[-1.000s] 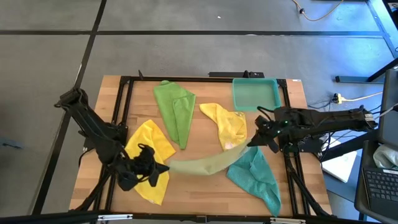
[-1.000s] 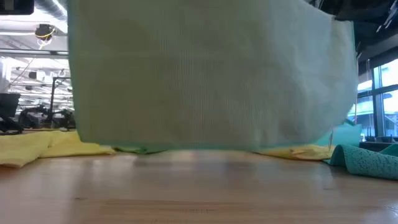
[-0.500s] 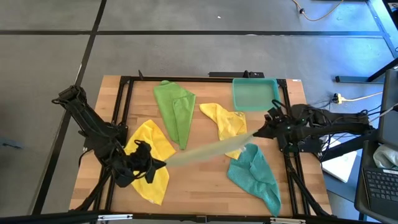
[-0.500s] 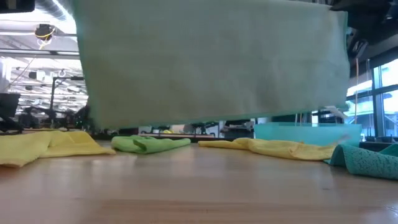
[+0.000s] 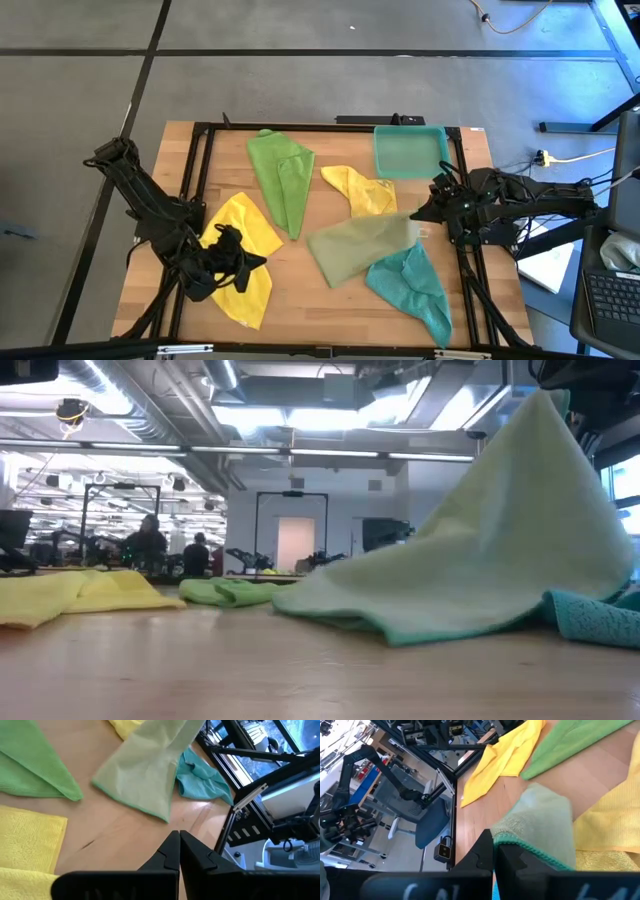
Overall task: Fold microfiber towels
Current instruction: Fold the light green microfiber cloth
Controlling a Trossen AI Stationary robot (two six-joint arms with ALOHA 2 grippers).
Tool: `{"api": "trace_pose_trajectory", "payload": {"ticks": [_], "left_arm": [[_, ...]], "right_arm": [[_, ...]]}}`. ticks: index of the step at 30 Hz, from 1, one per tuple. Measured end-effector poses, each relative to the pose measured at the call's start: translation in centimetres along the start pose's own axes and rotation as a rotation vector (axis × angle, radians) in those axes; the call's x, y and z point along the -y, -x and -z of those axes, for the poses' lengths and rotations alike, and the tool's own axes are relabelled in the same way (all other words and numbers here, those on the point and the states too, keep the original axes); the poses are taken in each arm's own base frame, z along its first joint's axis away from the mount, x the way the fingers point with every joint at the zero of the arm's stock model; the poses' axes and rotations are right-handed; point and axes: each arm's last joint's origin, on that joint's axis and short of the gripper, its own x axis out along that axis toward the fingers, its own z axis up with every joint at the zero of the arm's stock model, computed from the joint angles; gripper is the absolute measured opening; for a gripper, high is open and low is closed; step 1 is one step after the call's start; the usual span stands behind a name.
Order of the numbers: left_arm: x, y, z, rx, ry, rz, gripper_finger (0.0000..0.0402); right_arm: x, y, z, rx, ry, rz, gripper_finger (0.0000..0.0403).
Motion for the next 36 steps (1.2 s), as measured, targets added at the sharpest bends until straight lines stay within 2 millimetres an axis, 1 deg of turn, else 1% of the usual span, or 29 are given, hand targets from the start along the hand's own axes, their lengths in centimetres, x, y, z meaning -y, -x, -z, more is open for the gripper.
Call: {"api": "trace_pose_trajectory", "payload": {"ticks": [9, 13, 16, 18, 21, 23, 29, 32, 36], "left_arm": [[-0.2, -0.4, -0.5, 0.014, 0.001, -0.028, 0.0000], [-0.3, -1.0, -1.1, 0.045, 0.001, -0.050, 0.0000], [-0.4, -1.9, -2.2, 0.074, -0.094, -0.070, 0.0002], [-0.4, -2.8, -3.1, 0.049, -0.182, -0.079, 0.0010], [-0.6, -5.0, -4.8, -0.039, -0.314, -0.066, 0.0037], [-0.9, -6.6, -5.9, -0.106, -0.376, -0.046, 0.0064], [-3.3, -11.9, -9.0, -0.266, -0.464, -0.005, 0.0154], [-4.8, -14.7, -9.9, -0.344, -0.475, 0.030, 0.0185], [-7.1, -18.1, -10.2, -0.420, -0.484, 0.052, 0.0203]], "right_arm": [[0.0, 0.0, 0.0, 0.001, 0.001, 0.001, 0.0002], [0.0, 0.0, 0.0, 0.001, 0.001, 0.002, 0.0002], [0.0, 0.0, 0.0, 0.001, 0.000, 0.002, 0.0002], [0.0, 0.0, 0.0, 0.001, 0.000, 0.003, 0.0002], [0.0, 0.0, 0.0, 0.000, 0.000, 0.003, 0.0002], [0.0, 0.0, 0.0, -0.002, 0.000, 0.005, 0.0002], [0.1, 0.0, 0.1, -0.003, -0.007, 0.014, 0.0002], [0.1, 0.0, 0.0, 0.004, -0.008, 0.021, 0.0002], [0.1, 0.0, 0.0, 0.015, -0.009, 0.033, 0.0003]]}}
